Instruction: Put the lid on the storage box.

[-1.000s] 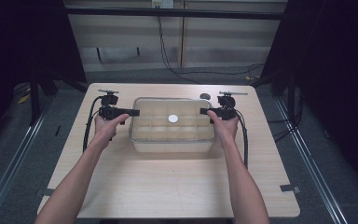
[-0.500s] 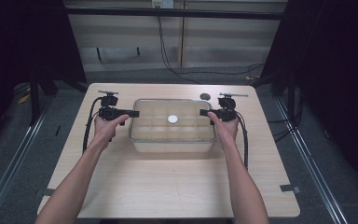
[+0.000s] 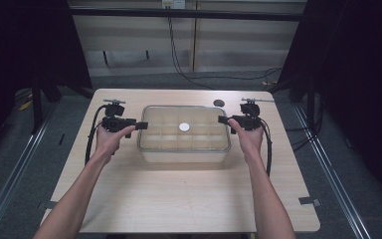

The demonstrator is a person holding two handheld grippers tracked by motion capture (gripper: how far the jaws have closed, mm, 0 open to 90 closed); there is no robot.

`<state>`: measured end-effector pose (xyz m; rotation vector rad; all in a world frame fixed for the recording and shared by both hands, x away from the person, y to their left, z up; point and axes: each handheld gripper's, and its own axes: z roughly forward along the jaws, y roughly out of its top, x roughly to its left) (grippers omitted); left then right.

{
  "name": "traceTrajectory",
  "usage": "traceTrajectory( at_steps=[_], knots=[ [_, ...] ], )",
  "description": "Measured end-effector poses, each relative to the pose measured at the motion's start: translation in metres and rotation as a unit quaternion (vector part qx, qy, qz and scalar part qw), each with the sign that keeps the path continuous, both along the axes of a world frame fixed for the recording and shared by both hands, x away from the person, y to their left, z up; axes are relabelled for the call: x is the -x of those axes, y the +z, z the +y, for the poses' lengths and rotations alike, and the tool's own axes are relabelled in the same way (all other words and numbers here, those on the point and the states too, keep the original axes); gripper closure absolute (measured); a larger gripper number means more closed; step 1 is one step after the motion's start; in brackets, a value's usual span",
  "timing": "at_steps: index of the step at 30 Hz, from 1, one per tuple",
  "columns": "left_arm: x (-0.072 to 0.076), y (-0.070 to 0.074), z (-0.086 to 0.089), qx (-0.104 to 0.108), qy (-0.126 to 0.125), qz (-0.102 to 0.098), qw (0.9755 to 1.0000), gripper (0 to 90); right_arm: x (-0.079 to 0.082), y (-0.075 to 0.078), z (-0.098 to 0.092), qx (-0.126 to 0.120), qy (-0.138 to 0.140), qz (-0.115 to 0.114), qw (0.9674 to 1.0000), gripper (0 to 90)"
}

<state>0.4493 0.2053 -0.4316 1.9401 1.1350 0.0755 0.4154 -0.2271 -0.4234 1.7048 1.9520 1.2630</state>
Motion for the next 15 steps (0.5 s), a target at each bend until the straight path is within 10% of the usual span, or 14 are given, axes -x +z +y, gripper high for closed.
traceTrajectory(
  at_steps=[15],
  knots=[
    [0.037,0.016,0.014,-0.011,0.016,-0.062,0.9979,25.8,0.037,0.016,0.006,-0.003,0.051,-0.040,0.9979,31.0]
  ],
)
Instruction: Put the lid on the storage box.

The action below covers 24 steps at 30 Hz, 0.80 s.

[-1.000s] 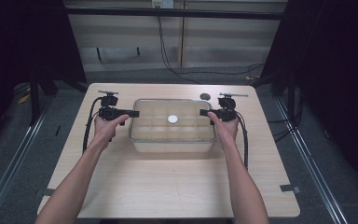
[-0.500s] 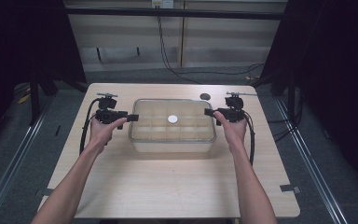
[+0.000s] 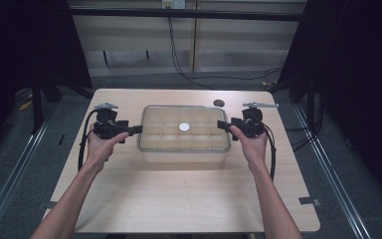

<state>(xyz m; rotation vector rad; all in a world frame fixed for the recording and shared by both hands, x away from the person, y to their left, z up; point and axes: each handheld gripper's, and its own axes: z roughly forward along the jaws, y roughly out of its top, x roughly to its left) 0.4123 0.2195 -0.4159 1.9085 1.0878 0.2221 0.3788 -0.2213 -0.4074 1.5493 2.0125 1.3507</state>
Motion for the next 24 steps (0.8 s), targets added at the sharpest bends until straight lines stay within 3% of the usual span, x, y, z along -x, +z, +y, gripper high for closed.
traceTrajectory(
  at_steps=[4,10,18,21,24],
  knots=[
    [0.013,-0.002,0.007,0.001,-0.005,0.000,1.0000,26.9,0.014,-0.002,0.001,0.013,0.004,-0.004,0.9999,31.0],
    [0.031,0.000,0.015,-0.002,-0.022,-0.006,0.9997,23.9,0.035,-0.002,0.001,0.013,0.019,-0.012,0.9997,31.2],
    [0.058,0.001,0.026,0.003,-0.043,-0.016,0.9990,19.4,0.065,0.009,-0.008,0.000,0.028,-0.034,0.9990,32.4],
    [0.066,0.001,0.028,-0.006,-0.044,-0.018,0.9989,20.1,0.075,0.009,-0.012,-0.001,0.027,-0.034,0.9991,32.4],
    [0.075,0.000,0.032,-0.002,-0.041,-0.019,0.9990,21.6,0.086,0.009,-0.015,0.000,0.027,-0.037,0.9990,32.3]
  ],
)
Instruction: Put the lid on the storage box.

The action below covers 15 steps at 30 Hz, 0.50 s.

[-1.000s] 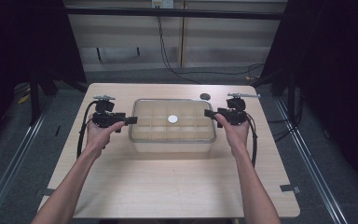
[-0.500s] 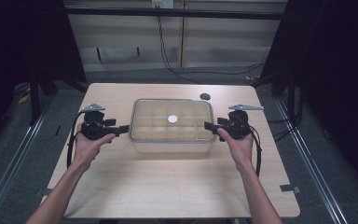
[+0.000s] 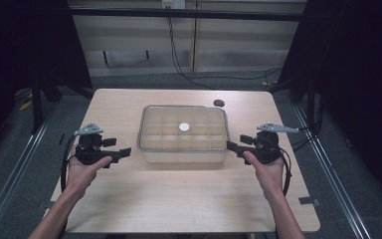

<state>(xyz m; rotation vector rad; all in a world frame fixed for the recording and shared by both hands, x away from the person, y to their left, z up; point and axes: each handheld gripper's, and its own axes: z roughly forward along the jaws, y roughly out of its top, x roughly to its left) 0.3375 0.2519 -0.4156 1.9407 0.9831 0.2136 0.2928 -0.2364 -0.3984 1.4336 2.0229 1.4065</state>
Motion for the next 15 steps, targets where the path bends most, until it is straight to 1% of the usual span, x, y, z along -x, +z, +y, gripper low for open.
traceTrajectory(
  at_steps=[2,3,5,6,7,9,10,11,12,14,15],
  knots=[
    [0.007,-0.001,0.002,-0.007,0.001,-0.003,1.0000,22.7,0.008,0.000,-0.002,-0.003,0.001,-0.005,1.0000,32.4],
    [0.010,-0.001,0.004,-0.012,0.004,0.000,0.9999,22.9,0.013,0.000,-0.003,-0.004,-0.001,-0.006,1.0000,32.4],
    [0.017,-0.003,0.007,-0.005,0.009,0.000,0.9999,24.5,0.021,-0.001,-0.006,-0.005,-0.003,-0.005,1.0000,32.3],
    [0.020,-0.004,0.010,-0.008,0.011,0.000,0.9999,24.8,0.025,-0.002,-0.007,-0.006,-0.003,-0.006,1.0000,32.3],
    [0.023,-0.005,0.011,-0.006,0.013,0.002,0.9999,24.9,0.029,-0.003,-0.009,-0.006,-0.005,-0.007,0.9999,32.1],
    [0.028,-0.008,0.014,-0.014,0.005,0.011,0.9998,25.0,0.037,-0.004,-0.013,-0.009,-0.008,-0.010,0.9999,31.0],
    [0.031,-0.009,0.016,-0.019,0.007,0.013,0.9997,25.0,0.041,-0.005,-0.016,-0.010,-0.013,-0.013,0.9998,30.9],
    [0.034,-0.011,0.017,-0.018,0.011,0.011,0.9997,25.1,0.045,-0.005,-0.018,-0.014,-0.019,-0.014,0.9996,30.8],
    [0.038,-0.013,0.020,-0.023,0.007,0.013,0.9996,25.5,0.049,-0.006,-0.020,-0.016,-0.021,-0.014,0.9995,30.6],
    [0.044,-0.018,0.022,-0.025,0.010,0.016,0.9995,25.9,0.058,-0.009,-0.024,-0.015,-0.026,-0.016,0.9994,30.2],
    [0.048,-0.021,0.023,-0.025,0.006,0.017,0.9995,26.5,0.062,-0.011,-0.026,-0.014,-0.028,-0.014,0.9994,30.1]
  ],
)
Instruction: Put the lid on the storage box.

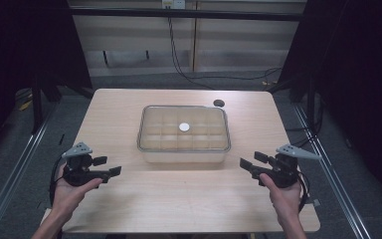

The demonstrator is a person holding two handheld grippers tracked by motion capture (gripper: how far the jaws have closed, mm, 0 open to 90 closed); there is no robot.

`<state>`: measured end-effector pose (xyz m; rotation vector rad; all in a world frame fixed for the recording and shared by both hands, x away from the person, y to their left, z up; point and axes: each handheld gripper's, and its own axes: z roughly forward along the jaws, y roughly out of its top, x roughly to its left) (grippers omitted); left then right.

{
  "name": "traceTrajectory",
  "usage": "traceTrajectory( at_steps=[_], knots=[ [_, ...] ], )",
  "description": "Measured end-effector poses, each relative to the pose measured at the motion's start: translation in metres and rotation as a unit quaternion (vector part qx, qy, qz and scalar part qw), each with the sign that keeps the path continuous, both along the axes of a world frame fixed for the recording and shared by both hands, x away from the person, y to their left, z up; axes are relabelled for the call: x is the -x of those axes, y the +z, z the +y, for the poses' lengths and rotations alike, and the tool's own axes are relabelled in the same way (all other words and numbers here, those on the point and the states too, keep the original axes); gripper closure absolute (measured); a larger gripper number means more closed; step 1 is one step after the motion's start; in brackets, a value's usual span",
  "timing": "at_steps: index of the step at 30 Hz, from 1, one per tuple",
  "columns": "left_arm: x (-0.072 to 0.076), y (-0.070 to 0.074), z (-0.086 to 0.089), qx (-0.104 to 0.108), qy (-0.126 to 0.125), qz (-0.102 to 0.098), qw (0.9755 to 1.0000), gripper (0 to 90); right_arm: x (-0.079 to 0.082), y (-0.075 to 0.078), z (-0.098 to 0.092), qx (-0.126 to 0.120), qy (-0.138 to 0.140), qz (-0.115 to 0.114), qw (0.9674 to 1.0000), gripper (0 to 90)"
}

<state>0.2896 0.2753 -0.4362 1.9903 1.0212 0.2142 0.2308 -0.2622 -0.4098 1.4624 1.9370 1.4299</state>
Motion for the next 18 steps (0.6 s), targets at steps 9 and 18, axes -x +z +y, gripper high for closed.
traceTrajectory(
  at_steps=[9,18],
  knots=[
    [0.028,-0.019,0.010,0.008,0.000,0.018,0.9998,32.2,0.035,-0.022,-0.011,0.001,-0.022,0.012,0.9997,28.4],
    [0.046,-0.035,0.003,0.022,-0.012,0.024,0.9994,36.0,0.048,-0.042,-0.016,0.026,-0.037,0.026,0.9986,27.0]
  ],
)
